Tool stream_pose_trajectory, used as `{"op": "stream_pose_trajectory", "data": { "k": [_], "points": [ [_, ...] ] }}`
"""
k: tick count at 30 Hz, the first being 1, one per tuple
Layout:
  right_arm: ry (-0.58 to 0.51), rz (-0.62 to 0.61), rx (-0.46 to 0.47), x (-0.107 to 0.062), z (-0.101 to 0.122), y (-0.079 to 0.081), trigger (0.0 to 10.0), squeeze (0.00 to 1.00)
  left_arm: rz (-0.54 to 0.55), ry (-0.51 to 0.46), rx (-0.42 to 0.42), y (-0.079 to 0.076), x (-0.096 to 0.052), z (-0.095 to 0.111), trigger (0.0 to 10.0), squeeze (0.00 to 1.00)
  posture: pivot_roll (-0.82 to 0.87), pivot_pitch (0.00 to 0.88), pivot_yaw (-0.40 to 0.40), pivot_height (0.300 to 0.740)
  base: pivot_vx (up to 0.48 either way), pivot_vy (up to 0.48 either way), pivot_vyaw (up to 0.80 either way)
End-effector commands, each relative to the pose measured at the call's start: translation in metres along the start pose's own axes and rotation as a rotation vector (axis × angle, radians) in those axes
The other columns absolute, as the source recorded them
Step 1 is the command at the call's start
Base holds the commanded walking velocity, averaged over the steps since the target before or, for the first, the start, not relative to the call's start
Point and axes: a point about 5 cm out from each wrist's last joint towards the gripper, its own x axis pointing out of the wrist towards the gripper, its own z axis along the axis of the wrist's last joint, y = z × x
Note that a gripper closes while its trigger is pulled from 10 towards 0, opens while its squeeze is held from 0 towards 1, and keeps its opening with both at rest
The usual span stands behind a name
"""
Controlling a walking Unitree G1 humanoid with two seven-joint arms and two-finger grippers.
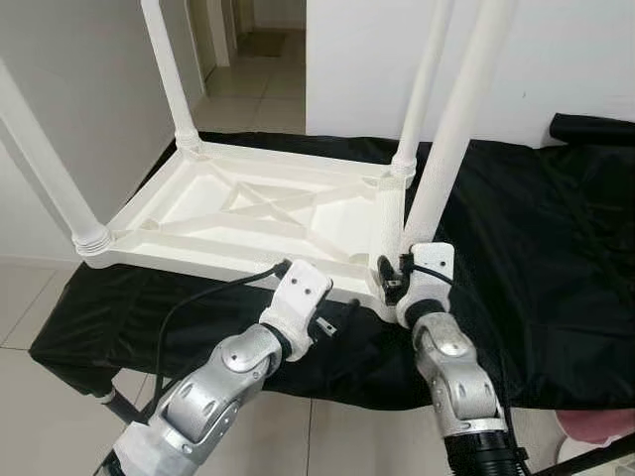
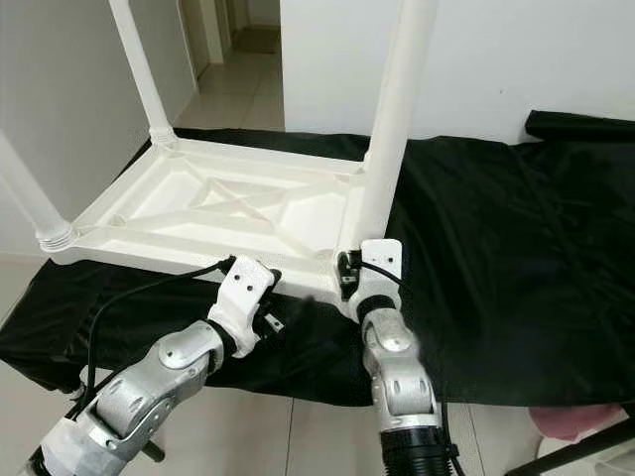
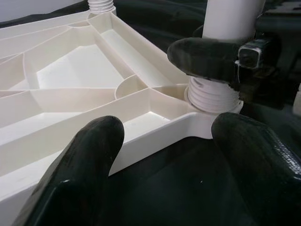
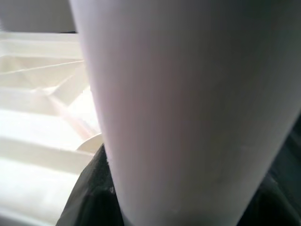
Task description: Building children table
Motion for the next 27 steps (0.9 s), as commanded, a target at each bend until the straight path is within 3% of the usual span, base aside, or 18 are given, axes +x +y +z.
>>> {"op": "stream_pose_trajectory", "data": {
  "k": [1, 17, 18, 27],
  "points": [
    [0.078, -0.084, 0.053, -0.005, -0.015, -0.003, 10.0, 0.00, -0.121, 0.018, 0.000, -0.004, -0.003, -0.003, 10.0, 0.00, -0.02, 0.026, 0.034, 0.740, 0.000, 0.000, 0.00],
    [0.031, -0.012, 0.050, -0.012, -0.009, -0.005, 10.0, 0.00, -0.144, 0.037, 0.029, -0.003, -0.004, -0.007, 10.0, 0.00, -0.04, 0.002, 0.033, 0.740, 0.000, 0.000, 0.00],
    [0.019, 0.006, 0.049, -0.012, -0.009, -0.005, 10.0, 1.00, -0.144, 0.035, 0.030, -0.003, -0.004, -0.006, 10.0, 0.00, -0.04, 0.003, 0.031, 0.740, 0.000, 0.000, 0.00],
    [-0.047, 0.135, -0.008, -0.010, -0.004, -0.012, 10.0, 1.00, -0.119, 0.022, 0.025, -0.001, -0.002, -0.004, 10.0, 0.00, -0.04, 0.008, 0.031, 0.740, 0.000, 0.000, 0.00]
  ]
}}
